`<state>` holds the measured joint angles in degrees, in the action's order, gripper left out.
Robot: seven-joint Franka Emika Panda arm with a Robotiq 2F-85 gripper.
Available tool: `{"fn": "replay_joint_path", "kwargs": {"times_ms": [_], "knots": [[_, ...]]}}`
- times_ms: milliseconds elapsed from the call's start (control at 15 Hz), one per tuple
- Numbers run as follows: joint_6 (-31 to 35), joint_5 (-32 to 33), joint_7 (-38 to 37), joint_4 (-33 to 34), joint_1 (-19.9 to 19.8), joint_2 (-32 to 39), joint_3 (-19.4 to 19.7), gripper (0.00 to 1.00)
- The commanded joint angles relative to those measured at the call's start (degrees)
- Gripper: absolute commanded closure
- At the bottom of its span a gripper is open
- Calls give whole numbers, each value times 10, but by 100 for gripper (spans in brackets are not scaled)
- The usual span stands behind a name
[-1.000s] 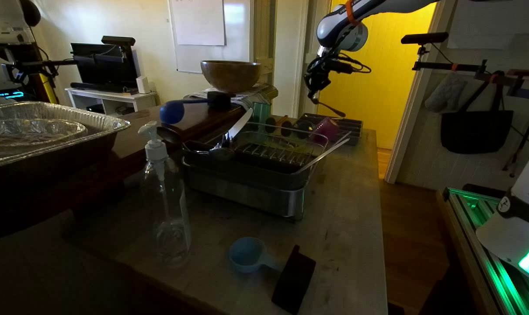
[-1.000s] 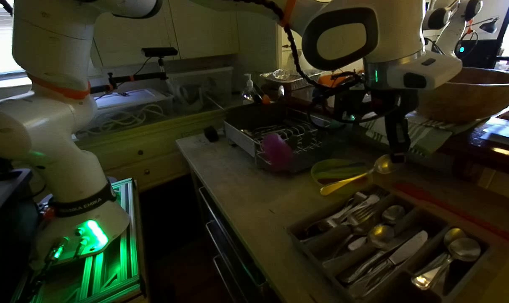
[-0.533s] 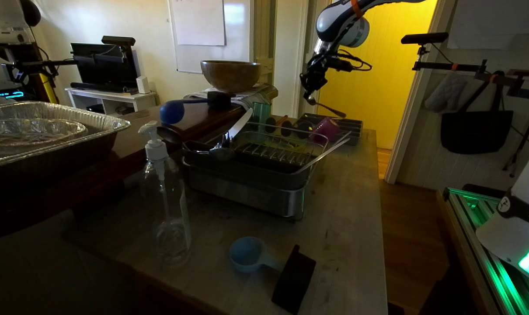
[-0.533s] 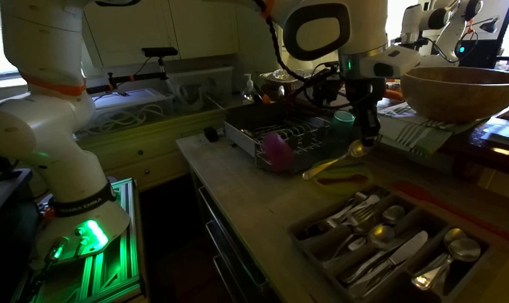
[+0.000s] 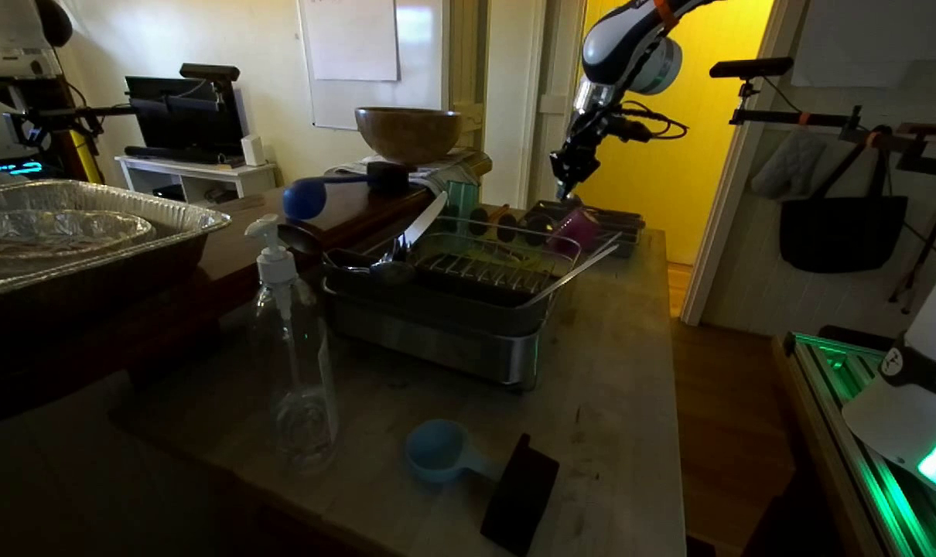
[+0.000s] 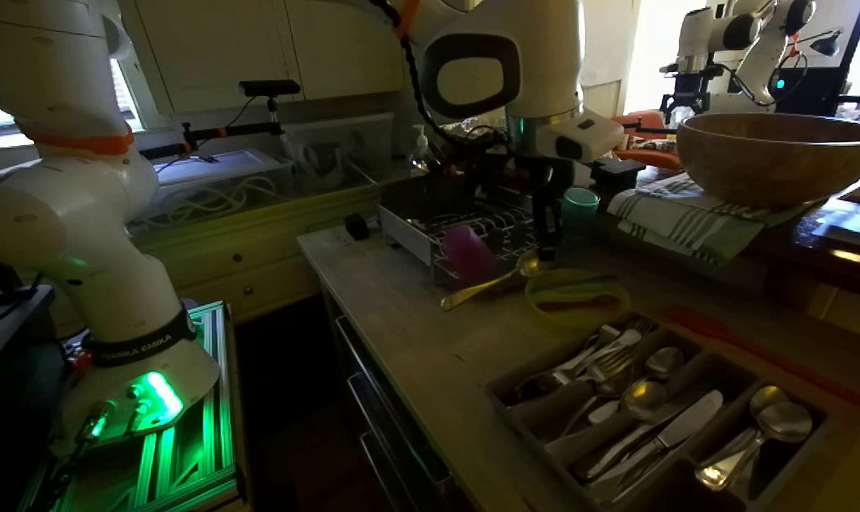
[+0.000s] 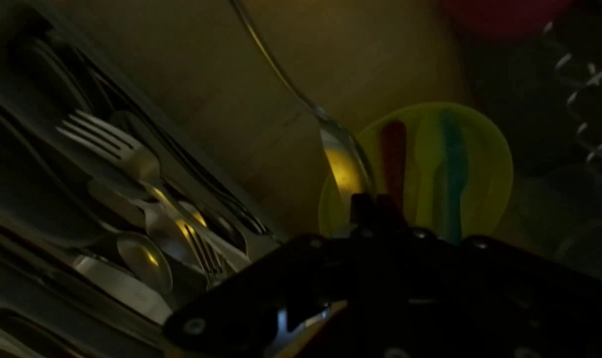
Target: Remove one silver spoon from the dish rack and place the spoon from the yellow plate on the cutlery holder.
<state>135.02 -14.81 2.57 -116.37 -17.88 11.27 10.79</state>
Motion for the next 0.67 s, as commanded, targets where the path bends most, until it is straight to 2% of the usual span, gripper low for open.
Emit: {"fn": "replay_joint_path", "kwargs": {"times_ms": [0,267,600], "knots": [[44,-5,28,-114,4,-66,9,99],[118,-25,38,-176,3,-72,17,99],[196,-58,44,-201,3,-48,13,99]]}}
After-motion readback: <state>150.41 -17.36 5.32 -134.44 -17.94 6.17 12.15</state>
